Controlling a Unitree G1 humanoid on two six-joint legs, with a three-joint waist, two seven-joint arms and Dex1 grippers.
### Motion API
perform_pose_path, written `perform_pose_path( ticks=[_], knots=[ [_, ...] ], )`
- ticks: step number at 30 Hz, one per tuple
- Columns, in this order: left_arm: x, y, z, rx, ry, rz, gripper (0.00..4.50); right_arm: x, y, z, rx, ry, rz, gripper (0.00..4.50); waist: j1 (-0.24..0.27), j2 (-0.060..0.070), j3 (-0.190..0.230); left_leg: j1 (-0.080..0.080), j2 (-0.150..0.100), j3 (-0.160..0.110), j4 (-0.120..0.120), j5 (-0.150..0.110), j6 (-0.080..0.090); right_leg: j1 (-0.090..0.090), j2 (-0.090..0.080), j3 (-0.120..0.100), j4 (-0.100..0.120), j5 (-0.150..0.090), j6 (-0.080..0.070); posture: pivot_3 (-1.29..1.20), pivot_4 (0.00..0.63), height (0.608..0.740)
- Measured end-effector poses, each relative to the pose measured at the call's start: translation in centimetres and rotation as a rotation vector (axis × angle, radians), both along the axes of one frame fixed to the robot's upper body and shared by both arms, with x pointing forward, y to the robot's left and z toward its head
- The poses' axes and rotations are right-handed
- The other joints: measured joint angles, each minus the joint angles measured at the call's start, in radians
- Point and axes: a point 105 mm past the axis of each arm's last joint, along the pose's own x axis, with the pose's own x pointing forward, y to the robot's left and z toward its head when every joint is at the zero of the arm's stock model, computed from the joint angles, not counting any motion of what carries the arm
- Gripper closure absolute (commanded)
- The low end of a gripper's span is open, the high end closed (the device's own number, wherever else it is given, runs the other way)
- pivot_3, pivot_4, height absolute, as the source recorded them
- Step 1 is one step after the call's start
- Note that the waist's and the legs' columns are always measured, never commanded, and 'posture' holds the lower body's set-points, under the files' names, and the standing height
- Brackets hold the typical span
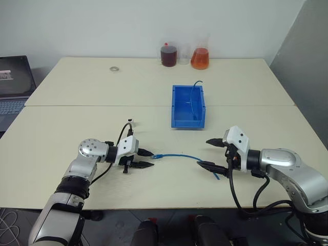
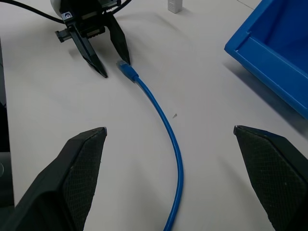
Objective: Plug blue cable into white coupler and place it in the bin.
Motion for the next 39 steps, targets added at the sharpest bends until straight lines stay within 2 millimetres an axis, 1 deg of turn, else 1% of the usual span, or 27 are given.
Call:
perform_pose_path(
  ticks=[3,4,6,14,17,18,19,21,23,24,25,27,28,29,30,31,32,33,34,35,36,37,39],
  knots=[
    [0.0,0.0,0.0,-0.001,-0.002,0.002,3.97,0.0,-0.1,-0.2,0.001,0.007,-0.009,0.00,0.000,0.000,0.000,0.000,0.000,0.000,0.000,0.000,0.000,0.000,0.000,0.000,0.000,0.000,0.000,0.00,0.150,0.740],
    [0.1,-0.1,-0.1,-0.004,-0.004,0.007,4.24,-0.1,-0.1,-0.6,-0.001,0.015,-0.019,0.00,0.000,0.000,0.000,0.000,0.000,0.000,0.000,0.000,0.000,0.000,0.000,0.000,0.000,0.000,0.000,0.00,0.150,0.740],
    [0.2,-0.2,-0.1,-0.009,-0.007,0.013,4.25,-0.2,-0.2,-0.8,-0.003,0.024,-0.025,0.00,0.002,0.000,0.000,0.000,0.000,0.000,0.000,0.000,0.000,0.000,0.000,0.000,0.000,0.000,0.000,0.00,0.150,0.740],
    [0.4,-0.6,-0.1,-0.028,0.006,0.038,4.25,-0.1,-0.2,-0.9,-0.005,0.019,-0.038,0.00,0.013,0.000,0.000,0.000,0.000,0.000,0.000,0.000,0.000,0.000,0.000,0.000,0.000,0.000,0.001,0.00,0.150,0.740],
    [0.8,-0.7,0.3,-0.067,0.102,0.114,4.25,-0.2,-0.1,-0.7,0.001,0.018,-0.034,0.00,0.013,0.000,0.000,0.000,0.000,0.000,0.001,0.000,0.000,0.000,0.000,0.000,0.000,0.000,0.001,0.00,0.150,0.740],
    [0.8,-0.4,0.7,-0.100,0.169,0.167,4.25,-0.3,0.0,-0.5,0.010,0.019,-0.027,0.00,0.012,0.000,0.000,-0.001,0.000,0.000,0.000,0.000,0.000,0.000,0.000,0.000,0.000,0.000,0.001,0.00,0.150,0.740],
    [0.8,-0.3,1.0,-0.123,0.197,0.196,4.25,-0.4,0.0,-0.4,0.015,0.020,-0.026,0.00,0.011,0.000,0.000,-0.002,0.000,-0.001,0.000,0.000,0.000,-0.001,0.000,0.000,0.000,0.000,0.001,0.00,0.150,0.740],
    [1.1,-0.4,2.6,-0.207,0.267,0.272,4.25,-0.7,-0.2,0.0,0.026,0.022,-0.030,0.00,0.012,0.000,0.000,-0.002,0.000,-0.001,0.000,0.000,0.000,-0.001,0.000,-0.001,0.000,0.000,0.001,0.00,0.150,0.740],
    [1.4,-0.9,4.6,-0.311,0.307,0.334,4.25,-1.0,-0.2,0.5,0.053,0.038,-0.023,0.00,0.012,-0.001,0.000,-0.002,0.000,-0.002,0.000,0.000,0.000,-0.001,0.000,-0.001,0.000,0.000,0.001,0.00,0.150,0.740],
    [1.3,-1.9,6.0,-0.379,0.315,0.340,4.25,-1.4,0.0,0.9,0.076,0.052,-0.014,0.00,0.013,-0.001,0.000,-0.002,0.000,-0.001,0.000,0.000,0.000,-0.001,0.000,-0.001,-0.001,0.000,0.001,0.00,0.150,0.740],
    [1.2,-2.5,6.8,-0.420,0.325,0.337,4.25,-1.5,0.1,1.2,0.103,0.065,-0.015,0.00,0.014,-0.001,0.000,-0.003,0.000,-0.002,0.000,0.000,0.000,-0.001,0.000,-0.001,-0.001,0.000,0.001,0.00,0.150,0.740],
    [0.2,-5.1,9.5,-0.541,0.364,0.285,4.25,-1.5,0.8,2.3,0.212,0.105,-0.016,0.00,0.014,-0.001,0.001,-0.003,0.000,-0.002,0.001,0.000,0.000,-0.001,-0.001,-0.001,0.000,0.000,0.001,0.00,0.150,0.740],
    [-0.2,-5.9,10.4,-0.574,0.377,0.261,4.25,-1.4,1.0,2.9,0.244,0.112,-0.019,0.00,0.014,-0.001,0.001,-0.002,0.000,-0.002,0.001,0.000,0.000,-0.001,-0.001,0.000,0.000,0.000,0.001,0.00,0.150,0.740],
    [-0.3,-6.3,11.2,-0.596,0.383,0.251,4.25,-1.3,1.1,3.3,0.265,0.115,-0.024,0.00,0.014,-0.001,0.001,-0.002,0.000,-0.002,0.001,0.000,0.000,-0.001,0.000,-0.001,0.000,0.000,0.001,0.00,0.150,0.740],
    [-0.4,-6.3,11.5,-0.607,0.388,0.251,4.25,-1.2,1.1,3.5,0.275,0.118,-0.026,0.00,0.014,-0.001,0.001,-0.002,0.000,-0.002,0.000,0.000,0.000,-0.001,0.000,-0.001,0.000,0.000,0.001,0.00,0.150,0.740],
    [-0.3,-6.5,12.7,-0.641,0.397,0.251,4.25,-0.8,1.1,4.2,0.319,0.126,-0.045,0.00,0.011,-0.001,0.001,-0.001,0.000,-0.002,0.000,0.000,0.000,-0.001,0.000,0.000,0.000,0.000,0.001,0.00,0.150,0.740],
    [-0.2,-6.5,13.2,-0.659,0.399,0.252,4.25,-0.6,1.1,4.5,0.343,0.128,-0.053,0.00,0.010,-0.001,0.001,-0.001,0.001,-0.002,0.000,0.000,0.000,-0.001,0.000,0.000,0.000,0.000,0.001,0.00,0.150,0.740],
    [-0.1,-6.8,14.6,-0.699,0.402,0.242,4.25,0.0,1.3,5.5,0.406,0.138,-0.067,0.00,0.008,-0.002,0.001,-0.001,0.001,-0.001,0.000,0.000,0.000,-0.001,0.000,0.000,0.000,0.000,0.000,0.00,0.150,0.740],
    [-0.2,-6.9,15.4,-0.715,0.399,0.228,4.25,0.3,1.4,6.1,0.437,0.135,-0.067,0.00,0.008,-0.002,0.001,-0.001,0.000,-0.001,0.000,0.000,0.000,-0.001,0.000,0.000,0.000,0.000,0.000,0.00,0.150,0.740],
    [-0.2,-7.0,15.7,-0.721,0.400,0.223,4.25,0.4,1.5,6.4,0.450,0.138,-0.066,0.00,0.009,-0.002,0.001,-0.001,0.000,-0.001,0.000,0.000,0.000,-0.001,0.000,0.000,0.000,0.000,0.000,0.00,0.150,0.740],
    [-0.3,-7.0,16.2,-0.737,0.411,0.218,4.25,0.7,1.5,7.0,0.497,0.151,-0.068,0.00,0.008,-0.002,0.001,-0.001,0.000,-0.001,0.000,0.000,0.000,-0.001,0.000,0.000,0.000,0.002,-0.003,0.00,0.150,0.740],
    [-0.5,-7.3,16.6,-0.744,0.432,0.200,4.25,1.2,1.5,7.9,0.565,0.180,-0.067,0.00,0.008,-0.002,0.001,-0.002,0.000,-0.001,0.000,0.000,0.000,-0.001,0.000,0.000,0.000,0.003,-0.004,0.00,0.150,0.740],
    [-1.1,-7.8,17.3,-0.751,0.467,0.149,4.25,1.9,1.4,9.7,0.648,0.205,-0.047,0.00,0.008,-0.001,0.001,-0.002,-0.001,-0.001,0.000,0.000,0.000,-0.001,-0.001,0.000,0.000,0.003,-0.004,0.00,0.150,0.740]
  ],
)
